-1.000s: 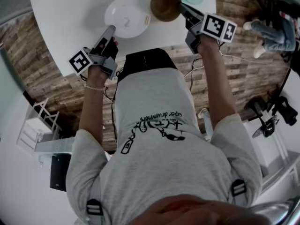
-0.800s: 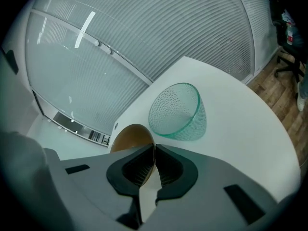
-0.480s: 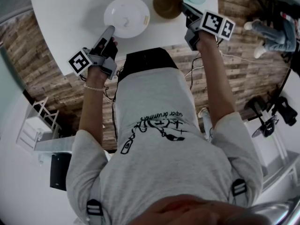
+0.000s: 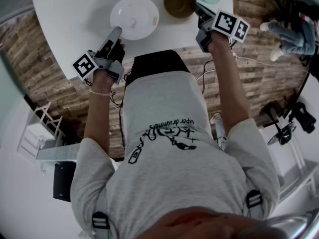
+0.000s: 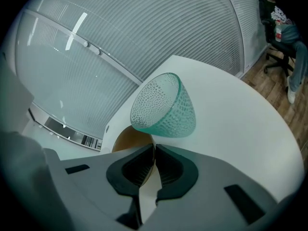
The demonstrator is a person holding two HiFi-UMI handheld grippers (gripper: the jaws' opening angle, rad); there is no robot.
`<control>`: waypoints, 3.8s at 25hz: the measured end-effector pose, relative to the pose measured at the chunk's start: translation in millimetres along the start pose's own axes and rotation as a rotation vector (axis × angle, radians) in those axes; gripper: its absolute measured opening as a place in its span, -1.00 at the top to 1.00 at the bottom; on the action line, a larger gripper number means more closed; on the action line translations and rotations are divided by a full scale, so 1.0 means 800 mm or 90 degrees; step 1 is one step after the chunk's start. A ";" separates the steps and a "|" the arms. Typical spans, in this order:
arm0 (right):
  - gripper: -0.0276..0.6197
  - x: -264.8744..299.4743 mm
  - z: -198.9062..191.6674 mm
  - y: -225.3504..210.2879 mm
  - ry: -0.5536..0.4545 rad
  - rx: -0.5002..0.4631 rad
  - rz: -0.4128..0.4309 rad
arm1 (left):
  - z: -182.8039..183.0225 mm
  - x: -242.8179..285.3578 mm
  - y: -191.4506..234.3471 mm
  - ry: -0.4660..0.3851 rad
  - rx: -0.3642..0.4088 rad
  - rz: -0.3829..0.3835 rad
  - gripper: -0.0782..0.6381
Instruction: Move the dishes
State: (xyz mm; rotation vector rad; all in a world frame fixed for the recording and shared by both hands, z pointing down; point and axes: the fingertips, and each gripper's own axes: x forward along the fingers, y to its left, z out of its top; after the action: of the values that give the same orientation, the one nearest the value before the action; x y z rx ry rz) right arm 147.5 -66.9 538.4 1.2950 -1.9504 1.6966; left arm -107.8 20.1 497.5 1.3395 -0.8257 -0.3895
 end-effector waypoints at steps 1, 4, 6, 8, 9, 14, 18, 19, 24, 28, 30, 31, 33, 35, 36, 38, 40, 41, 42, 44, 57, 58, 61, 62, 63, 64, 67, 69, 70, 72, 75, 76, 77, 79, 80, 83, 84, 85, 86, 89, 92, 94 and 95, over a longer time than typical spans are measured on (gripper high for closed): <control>0.78 0.000 0.000 -0.001 -0.001 0.001 -0.001 | 0.000 0.000 0.000 -0.001 -0.001 0.000 0.74; 0.78 0.000 -0.001 -0.003 -0.004 0.008 -0.004 | -0.001 -0.001 0.002 -0.002 -0.001 0.001 0.74; 0.78 0.000 -0.001 -0.005 -0.006 0.010 -0.007 | -0.001 -0.001 0.003 -0.002 -0.002 0.001 0.74; 0.78 0.000 0.000 -0.006 -0.009 0.010 -0.009 | -0.001 0.000 0.003 -0.003 -0.002 0.001 0.74; 0.78 0.000 0.001 -0.007 -0.010 0.010 -0.010 | -0.001 0.000 0.004 -0.002 -0.002 0.002 0.74; 0.78 0.001 0.002 -0.008 -0.013 0.011 -0.015 | 0.000 -0.001 0.005 -0.004 -0.004 0.006 0.74; 0.78 0.002 0.001 -0.009 -0.014 0.012 -0.016 | -0.001 0.000 0.005 -0.003 -0.005 0.003 0.74; 0.78 0.002 0.001 -0.009 -0.014 0.013 -0.016 | -0.001 0.000 0.005 -0.003 -0.004 0.003 0.74; 0.78 0.003 0.002 -0.009 -0.015 0.013 -0.019 | 0.000 0.000 0.005 -0.003 -0.003 0.003 0.74; 0.78 0.003 0.002 -0.010 -0.015 0.014 -0.019 | 0.000 -0.001 0.004 -0.004 -0.003 0.005 0.74; 0.78 0.002 0.002 -0.010 -0.016 0.015 -0.020 | 0.000 -0.001 0.005 -0.004 -0.003 0.006 0.74; 0.78 0.003 0.002 -0.011 -0.016 0.015 -0.020 | 0.000 -0.001 0.005 -0.004 -0.003 0.007 0.74; 0.78 0.004 0.003 -0.011 -0.017 0.015 -0.019 | -0.001 -0.001 0.006 -0.004 -0.003 0.008 0.74; 0.78 0.004 0.004 -0.011 -0.019 0.014 -0.020 | -0.001 -0.001 0.006 -0.004 -0.004 0.010 0.74; 0.78 0.004 0.004 -0.011 -0.019 0.013 -0.021 | -0.001 -0.001 0.006 -0.005 -0.005 0.010 0.74; 0.78 0.003 0.004 -0.010 -0.019 0.013 -0.021 | -0.001 -0.002 0.005 -0.004 -0.004 0.010 0.74; 0.78 0.003 0.004 -0.010 -0.019 0.011 -0.021 | -0.001 -0.002 0.004 -0.003 -0.002 0.010 0.74; 0.78 0.003 0.004 -0.010 -0.019 0.011 -0.020 | -0.001 -0.002 0.004 -0.003 -0.002 0.009 0.74; 0.78 0.003 0.004 -0.010 -0.019 0.011 -0.020 | -0.001 -0.001 0.004 -0.003 -0.001 0.008 0.74; 0.78 0.003 0.004 -0.009 -0.018 0.011 -0.019 | -0.001 -0.001 0.004 -0.002 -0.001 0.007 0.74; 0.55 0.004 0.006 -0.002 -0.027 0.011 0.007 | -0.001 0.000 0.004 -0.003 -0.002 0.006 0.74; 0.50 0.004 0.006 -0.001 -0.027 0.012 0.009 | -0.001 0.000 0.004 -0.004 -0.003 0.006 0.74; 0.39 0.002 0.006 0.000 -0.031 0.015 0.012 | -0.001 0.000 0.003 -0.003 -0.002 0.004 0.74; 0.37 0.001 0.006 0.000 -0.032 0.015 0.011 | -0.001 0.000 0.003 -0.003 -0.001 0.004 0.74; 0.35 0.000 0.006 -0.001 -0.034 0.016 0.011 | -0.001 0.000 0.003 -0.003 -0.001 0.004 0.74; 0.34 -0.001 0.006 -0.001 -0.036 0.017 0.011 | -0.001 0.000 0.004 -0.003 -0.002 0.004 0.74; 0.33 -0.005 0.006 -0.002 -0.043 0.018 0.011 | -0.001 -0.001 0.004 -0.002 0.001 0.005 0.74; 0.32 -0.008 0.007 -0.001 -0.047 0.020 0.011 | -0.001 -0.001 0.002 -0.002 0.000 0.002 0.74; 0.32 -0.010 0.007 -0.001 -0.049 0.021 0.011 | -0.001 0.000 0.000 -0.002 -0.001 0.000 0.74; 0.32 -0.014 0.006 0.001 -0.052 0.025 0.013 | -0.001 0.000 -0.001 -0.002 0.000 -0.001 0.74; 0.32 -0.023 0.004 0.001 -0.062 0.029 0.010 | -0.001 0.000 -0.002 0.000 0.003 -0.005 0.74; 0.32 -0.027 0.003 0.001 -0.066 0.028 0.006 | -0.001 0.000 -0.004 0.000 0.002 -0.006 0.74; 0.32 -0.032 0.002 0.001 -0.071 0.027 0.001 | -0.001 0.001 -0.005 0.000 0.000 -0.008 0.74; 0.32 -0.041 0.000 0.005 -0.079 0.025 -0.003 | -0.001 0.001 -0.007 0.001 0.001 -0.010 0.74; 0.32 -0.045 -0.003 0.009 -0.081 0.024 -0.002 | -0.001 0.001 -0.009 0.001 0.003 -0.011 0.74; 0.32 -0.056 -0.013 0.026 -0.079 0.021 0.010 | 0.000 0.001 -0.014 0.001 0.008 -0.014 0.74; 0.32 -0.058 -0.018 0.034 -0.078 0.022 0.022 | 0.000 0.001 -0.016 0.001 0.008 -0.016 0.74; 0.32 -0.060 -0.022 0.042 -0.077 0.023 0.037 | 0.000 0.002 -0.019 0.001 0.008 -0.017 0.74; 0.32 -0.062 -0.027 0.051 -0.075 0.025 0.053 | 0.000 0.002 -0.021 0.001 0.008 -0.019 0.74; 0.32 -0.065 -0.044 0.081 -0.071 0.037 0.091 | 0.000 0.002 -0.027 0.001 0.011 -0.025 0.74; 0.33 -0.060 -0.063 0.109 -0.063 0.039 0.130 | 0.000 0.000 -0.034 0.003 0.008 -0.030 0.74; 0.33 -0.054 -0.076 0.125 -0.055 0.044 0.157 | -0.001 -0.001 -0.040 0.004 0.008 -0.035 0.74; 0.33 -0.051 -0.082 0.132 -0.052 0.049 0.169 | -0.001 -0.002 -0.042 0.004 0.009 -0.038 0.74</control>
State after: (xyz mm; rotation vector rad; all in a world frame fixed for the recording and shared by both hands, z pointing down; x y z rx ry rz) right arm 69.3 2.2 458.9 1.1908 -2.2083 1.8835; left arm -101.3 14.0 465.1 1.3797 -0.7855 -0.4271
